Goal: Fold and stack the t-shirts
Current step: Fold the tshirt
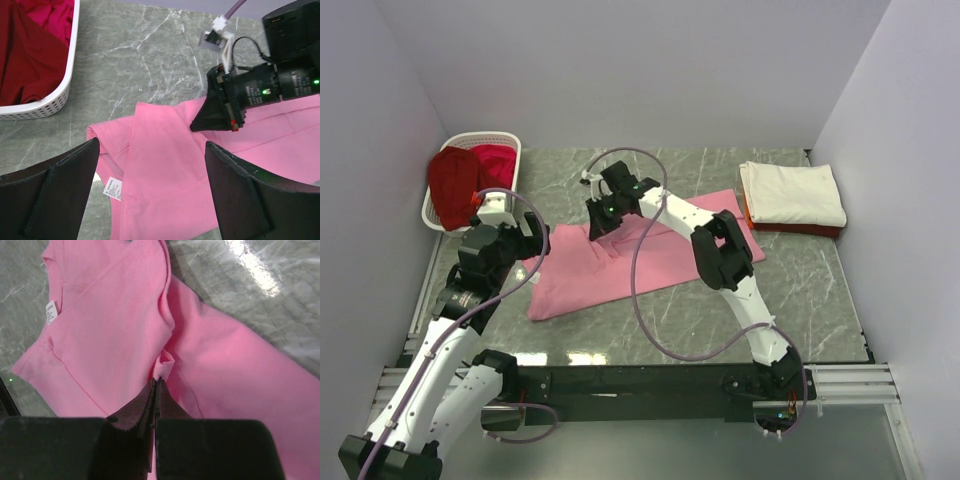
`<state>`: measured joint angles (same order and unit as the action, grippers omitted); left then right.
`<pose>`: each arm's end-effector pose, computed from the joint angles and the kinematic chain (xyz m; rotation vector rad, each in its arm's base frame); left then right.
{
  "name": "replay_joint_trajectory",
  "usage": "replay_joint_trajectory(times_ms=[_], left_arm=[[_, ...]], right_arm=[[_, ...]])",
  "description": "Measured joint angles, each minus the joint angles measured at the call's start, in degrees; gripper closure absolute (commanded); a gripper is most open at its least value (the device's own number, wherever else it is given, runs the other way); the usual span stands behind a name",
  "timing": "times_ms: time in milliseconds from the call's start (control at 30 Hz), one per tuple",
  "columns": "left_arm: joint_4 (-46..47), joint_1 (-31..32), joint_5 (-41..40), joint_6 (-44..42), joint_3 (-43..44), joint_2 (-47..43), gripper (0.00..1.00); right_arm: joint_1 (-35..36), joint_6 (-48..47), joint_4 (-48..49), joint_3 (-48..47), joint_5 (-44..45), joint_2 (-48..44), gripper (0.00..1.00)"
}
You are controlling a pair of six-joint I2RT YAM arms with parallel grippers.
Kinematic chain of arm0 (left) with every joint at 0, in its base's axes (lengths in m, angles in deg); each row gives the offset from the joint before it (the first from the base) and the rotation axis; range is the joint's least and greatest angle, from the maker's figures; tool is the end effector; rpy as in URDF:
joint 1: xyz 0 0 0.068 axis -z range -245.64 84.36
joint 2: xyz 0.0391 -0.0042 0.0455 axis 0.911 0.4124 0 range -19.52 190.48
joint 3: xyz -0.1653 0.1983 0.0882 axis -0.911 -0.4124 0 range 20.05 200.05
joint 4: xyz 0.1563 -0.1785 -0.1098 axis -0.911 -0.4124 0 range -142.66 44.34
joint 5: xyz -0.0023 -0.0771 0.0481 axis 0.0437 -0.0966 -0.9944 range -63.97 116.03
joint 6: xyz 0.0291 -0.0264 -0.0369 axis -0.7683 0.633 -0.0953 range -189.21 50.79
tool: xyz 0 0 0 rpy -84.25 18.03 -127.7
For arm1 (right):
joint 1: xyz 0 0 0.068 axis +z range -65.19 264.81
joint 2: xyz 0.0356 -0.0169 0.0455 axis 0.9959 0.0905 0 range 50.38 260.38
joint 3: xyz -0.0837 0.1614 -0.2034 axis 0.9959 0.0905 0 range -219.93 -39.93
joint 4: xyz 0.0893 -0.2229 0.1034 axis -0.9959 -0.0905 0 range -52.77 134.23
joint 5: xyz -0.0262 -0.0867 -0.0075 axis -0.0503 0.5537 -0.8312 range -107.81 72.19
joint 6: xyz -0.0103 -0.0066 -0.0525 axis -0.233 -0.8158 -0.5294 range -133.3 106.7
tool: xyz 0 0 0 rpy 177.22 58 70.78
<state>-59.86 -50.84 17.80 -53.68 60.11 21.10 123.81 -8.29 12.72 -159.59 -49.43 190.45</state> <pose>0.1663 -0.0387 0.3151 -0.1130 1.8290 -0.2418 0.4058 0.3526 0.1717 -0.9836 2.3657 0.9992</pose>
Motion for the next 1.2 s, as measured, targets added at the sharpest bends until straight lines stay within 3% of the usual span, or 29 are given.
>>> replay_joint_trajectory(times_ms=[333,1200], left_arm=[[0.0,0.0,0.0,0.0,0.0,0.2,0.09],[0.0,0.0,0.0,0.0,0.0,0.1,0.09]], right_arm=[[-1.2,0.1,3.3,7.1,2.4,-9.3,1.00],[-1.9,2.4,7.0,18.8,14.1,-11.8,0.97]])
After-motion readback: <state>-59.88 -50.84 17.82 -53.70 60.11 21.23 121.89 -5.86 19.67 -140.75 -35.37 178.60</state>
